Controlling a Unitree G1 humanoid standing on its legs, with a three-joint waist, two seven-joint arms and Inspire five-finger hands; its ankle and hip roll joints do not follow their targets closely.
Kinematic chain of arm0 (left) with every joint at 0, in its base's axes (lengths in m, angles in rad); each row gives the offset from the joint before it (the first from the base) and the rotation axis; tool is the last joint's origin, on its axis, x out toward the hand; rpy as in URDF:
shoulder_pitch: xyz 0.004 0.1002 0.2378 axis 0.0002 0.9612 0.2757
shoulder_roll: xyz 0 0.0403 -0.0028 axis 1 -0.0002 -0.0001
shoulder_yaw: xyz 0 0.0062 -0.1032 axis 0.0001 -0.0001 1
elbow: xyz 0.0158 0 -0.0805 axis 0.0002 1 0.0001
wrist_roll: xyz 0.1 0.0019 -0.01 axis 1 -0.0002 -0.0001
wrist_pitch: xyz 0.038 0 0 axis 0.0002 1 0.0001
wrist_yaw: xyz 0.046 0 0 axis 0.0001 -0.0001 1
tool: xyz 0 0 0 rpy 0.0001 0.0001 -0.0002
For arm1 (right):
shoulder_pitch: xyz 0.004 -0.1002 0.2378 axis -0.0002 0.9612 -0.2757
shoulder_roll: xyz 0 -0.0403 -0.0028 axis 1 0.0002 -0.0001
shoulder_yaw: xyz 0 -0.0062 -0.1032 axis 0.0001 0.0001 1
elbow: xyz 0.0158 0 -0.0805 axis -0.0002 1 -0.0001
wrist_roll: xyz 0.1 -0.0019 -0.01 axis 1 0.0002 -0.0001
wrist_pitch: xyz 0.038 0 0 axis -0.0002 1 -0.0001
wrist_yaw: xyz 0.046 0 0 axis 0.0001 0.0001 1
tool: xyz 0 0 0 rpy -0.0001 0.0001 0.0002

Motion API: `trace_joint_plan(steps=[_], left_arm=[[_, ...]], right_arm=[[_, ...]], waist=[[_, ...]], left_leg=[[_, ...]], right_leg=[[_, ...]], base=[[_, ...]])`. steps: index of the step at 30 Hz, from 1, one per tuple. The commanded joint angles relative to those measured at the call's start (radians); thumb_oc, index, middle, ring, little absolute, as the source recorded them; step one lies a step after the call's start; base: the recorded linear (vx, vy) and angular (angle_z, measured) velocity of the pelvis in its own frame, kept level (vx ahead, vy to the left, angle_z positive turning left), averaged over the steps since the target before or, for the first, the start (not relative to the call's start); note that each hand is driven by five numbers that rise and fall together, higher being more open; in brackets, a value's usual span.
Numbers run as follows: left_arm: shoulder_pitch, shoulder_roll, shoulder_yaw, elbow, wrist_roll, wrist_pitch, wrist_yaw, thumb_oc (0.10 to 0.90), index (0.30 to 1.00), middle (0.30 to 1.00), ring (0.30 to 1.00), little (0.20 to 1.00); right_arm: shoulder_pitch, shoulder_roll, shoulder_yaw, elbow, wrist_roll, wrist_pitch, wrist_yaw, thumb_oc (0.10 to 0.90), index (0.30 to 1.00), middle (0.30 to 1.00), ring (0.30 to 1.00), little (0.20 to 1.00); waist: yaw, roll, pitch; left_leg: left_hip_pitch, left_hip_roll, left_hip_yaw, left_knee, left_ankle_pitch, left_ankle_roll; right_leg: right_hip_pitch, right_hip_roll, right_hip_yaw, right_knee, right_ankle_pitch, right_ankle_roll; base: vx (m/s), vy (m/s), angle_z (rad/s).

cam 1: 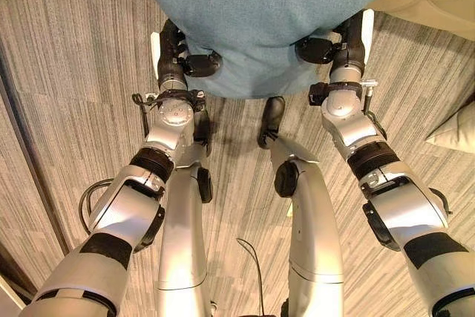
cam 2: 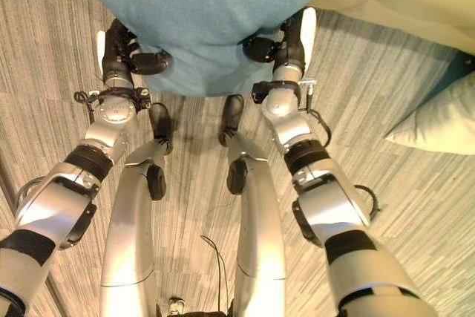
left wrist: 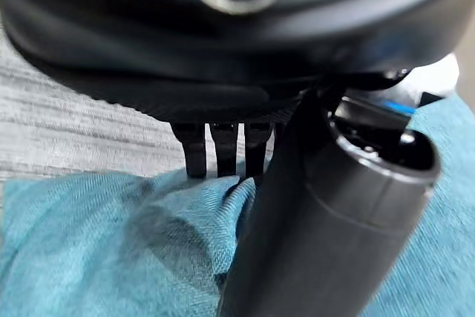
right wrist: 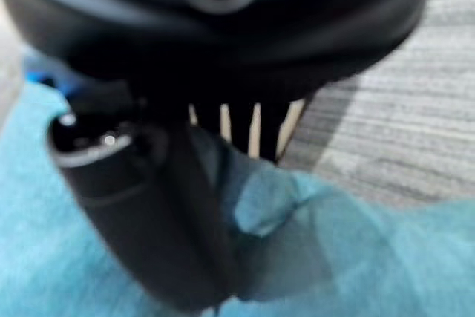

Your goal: Pick up all the scattered cushions and arrange them neatly on the sofa.

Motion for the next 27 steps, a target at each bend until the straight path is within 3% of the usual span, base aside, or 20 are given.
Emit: trace_joint_plan(steps=[1, 13, 14, 16, 18, 21, 22, 24, 27], left_arm=[[0.065, -0.106, -0.010, -0.226, 0.059, -0.149, -0.042, 0.400, 0.300, 0.300, 0.300, 0.300], [0.434, -0.123, 0.055, -0.589, 0.123, -0.181, -0.117, 0.400, 0.300, 0.300, 0.300, 0.300], [0.521, -0.125, 0.049, -0.648, 0.131, -0.187, -0.150, 0.400, 0.300, 0.300, 0.300, 0.300], [0.555, -0.130, 0.050, -0.667, 0.130, -0.189, -0.161, 0.400, 0.300, 0.300, 0.300, 0.300], [0.667, -0.125, 0.038, -0.713, 0.124, -0.192, -0.208, 0.400, 0.300, 0.300, 0.300, 0.300], [0.758, -0.111, 0.031, -0.754, 0.123, -0.192, -0.237, 0.400, 0.300, 0.300, 0.300, 0.300], [0.758, -0.111, 0.031, -0.754, 0.123, -0.192, -0.237, 0.400, 0.300, 0.300, 0.300, 0.300], [0.818, -0.097, 0.030, -0.770, 0.113, -0.192, -0.253, 0.400, 0.300, 0.300, 0.300, 0.300], [0.859, -0.087, 0.035, -0.789, 0.115, -0.191, -0.261, 0.400, 0.300, 0.300, 0.300, 0.300]], right_arm=[[0.079, 0.122, 0.025, -0.214, -0.047, -0.151, 0.037, 0.400, 0.300, 0.300, 0.300, 0.300], [0.491, 0.090, -0.074, -0.534, -0.146, -0.191, 0.127, 0.400, 0.300, 0.300, 0.300, 0.300], [0.577, 0.075, -0.086, -0.602, -0.174, -0.190, 0.147, 0.400, 0.300, 0.300, 0.300, 0.300], [0.619, 0.073, -0.097, -0.630, -0.182, -0.197, 0.153, 0.400, 0.300, 0.300, 0.300, 0.300], [0.744, 0.062, -0.124, -0.706, -0.197, -0.199, 0.181, 0.400, 0.300, 0.300, 0.300, 0.300], [0.853, 0.036, -0.155, -0.769, -0.207, -0.199, 0.213, 0.400, 0.300, 0.300, 0.300, 0.300], [0.854, 0.036, -0.155, -0.769, -0.207, -0.199, 0.213, 0.400, 0.300, 0.300, 0.300, 0.300], [0.930, 0.006, -0.180, -0.797, -0.229, -0.198, 0.227, 0.400, 0.300, 0.300, 0.300, 0.300], [0.965, -0.010, -0.191, -0.826, -0.242, -0.194, 0.236, 0.400, 0.300, 0.300, 0.300, 0.300]], waist=[[0.005, -0.004, -0.196], [0.002, 0.018, -0.206], [-0.003, 0.020, -0.211], [-0.003, 0.021, -0.215], [-0.009, 0.020, -0.240], [-0.021, 0.009, -0.242], [-0.021, 0.008, -0.241], [-0.020, -0.005, -0.249], [-0.019, -0.021, -0.270]], left_leg=[[0.035, -0.035, 0.008, 0.002, -0.082, 0.002], [0.475, -0.024, -0.016, -0.365, 0.000, -0.041], [0.570, -0.025, -0.015, -0.451, 0.055, -0.048], [0.622, -0.023, -0.015, -0.487, 0.062, -0.053], [0.788, -0.011, -0.022, -0.572, 0.080, -0.070], [0.939, 0.001, -0.014, -0.588, 0.079, -0.080], [0.940, 0.001, -0.013, -0.588, 0.079, -0.080], [0.981, 0.024, 0.002, -0.505, 0.139, -0.101], [1.014, 0.035, 0.008, -0.467, 0.166, -0.106]], right_leg=[[0.081, 0.028, 0.057, 0.018, -0.115, 0.067], [0.476, 0.035, 0.031, -0.286, -0.044, 0.100], [0.568, 0.032, 0.012, -0.380, 0.005, 0.099], [0.613, 0.038, 0.010, -0.411, 0.009, 0.101], [0.784, 0.047, -0.002, -0.508, 0.018, 0.103], [0.974, 0.059, 0.006, -0.586, 0.012, 0.097], [0.975, 0.059, 0.006, -0.587, 0.012, 0.097], [1.103, 0.077, 0.003, -0.621, -0.012, 0.075], [1.176, 0.085, 0.009, -0.651, -0.013, 0.071]], base=[[0.00, 0.000, 0.00], [-0.03, -0.029, 0.01], [-0.09, -0.097, 0.02], [-0.01, -0.112, 0.02], [0.12, -0.178, -0.02], [0.14, -0.117, -0.09], [0.17, -0.106, 0.00], [0.15, -0.109, -0.04], [0.15, -0.068, -0.04]])
